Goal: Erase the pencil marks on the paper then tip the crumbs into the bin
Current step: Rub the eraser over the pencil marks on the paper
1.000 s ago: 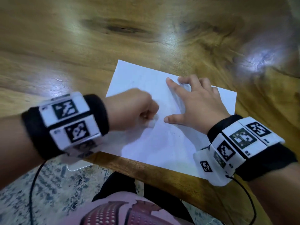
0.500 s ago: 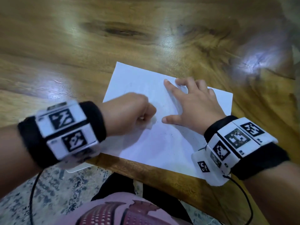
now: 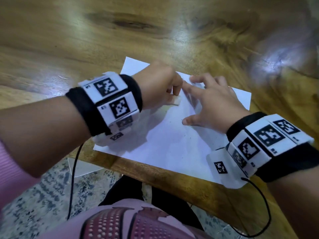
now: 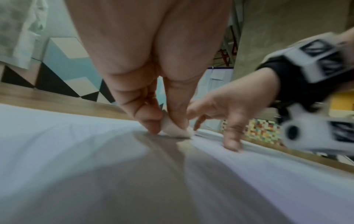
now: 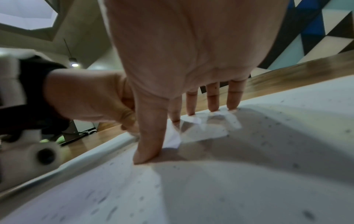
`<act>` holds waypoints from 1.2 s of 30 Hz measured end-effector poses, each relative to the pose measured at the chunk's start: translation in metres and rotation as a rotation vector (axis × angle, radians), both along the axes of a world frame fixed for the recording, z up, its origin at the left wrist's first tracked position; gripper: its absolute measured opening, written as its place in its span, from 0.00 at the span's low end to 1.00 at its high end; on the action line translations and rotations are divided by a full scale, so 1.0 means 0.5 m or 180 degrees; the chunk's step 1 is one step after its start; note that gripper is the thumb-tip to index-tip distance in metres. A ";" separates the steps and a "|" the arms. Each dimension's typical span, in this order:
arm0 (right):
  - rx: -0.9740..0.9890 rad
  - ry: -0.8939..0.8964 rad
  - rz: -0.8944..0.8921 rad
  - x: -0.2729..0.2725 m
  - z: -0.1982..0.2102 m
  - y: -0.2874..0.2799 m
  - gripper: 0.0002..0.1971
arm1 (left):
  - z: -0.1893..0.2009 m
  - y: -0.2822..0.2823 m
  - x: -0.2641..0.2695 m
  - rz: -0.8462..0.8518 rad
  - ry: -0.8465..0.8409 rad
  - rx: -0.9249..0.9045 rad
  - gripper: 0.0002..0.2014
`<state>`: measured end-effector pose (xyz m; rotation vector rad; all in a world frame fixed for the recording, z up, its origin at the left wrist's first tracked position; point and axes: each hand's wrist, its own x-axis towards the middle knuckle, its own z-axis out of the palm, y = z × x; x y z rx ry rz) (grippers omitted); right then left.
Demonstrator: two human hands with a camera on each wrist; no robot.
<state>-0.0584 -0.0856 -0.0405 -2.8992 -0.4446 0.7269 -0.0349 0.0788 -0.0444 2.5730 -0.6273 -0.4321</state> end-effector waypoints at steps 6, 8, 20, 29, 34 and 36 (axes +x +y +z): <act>0.0072 0.0012 -0.0036 -0.002 0.000 0.000 0.49 | -0.009 0.056 -0.110 -0.0679 0.1038 0.0301 0.07; 0.0048 0.0003 -0.0009 -0.003 0.001 0.000 0.48 | -0.004 0.044 -0.081 -0.0598 0.0706 0.0114 0.04; 0.0006 0.0032 0.0016 -0.002 0.001 -0.001 0.48 | -0.007 0.070 -0.129 -0.0563 0.0742 -0.0207 0.06; 0.0053 0.0038 -0.0022 -0.001 -0.001 -0.003 0.48 | -0.018 0.065 -0.130 -0.0519 0.0509 -0.0277 0.03; 0.0004 0.0007 0.0040 -0.001 0.001 -0.001 0.49 | -0.006 0.045 -0.094 -0.0484 0.0572 -0.0194 0.03; 0.0012 -0.0001 0.0026 -0.002 0.000 -0.001 0.49 | 0.006 0.018 -0.045 -0.0348 0.0250 -0.0061 0.04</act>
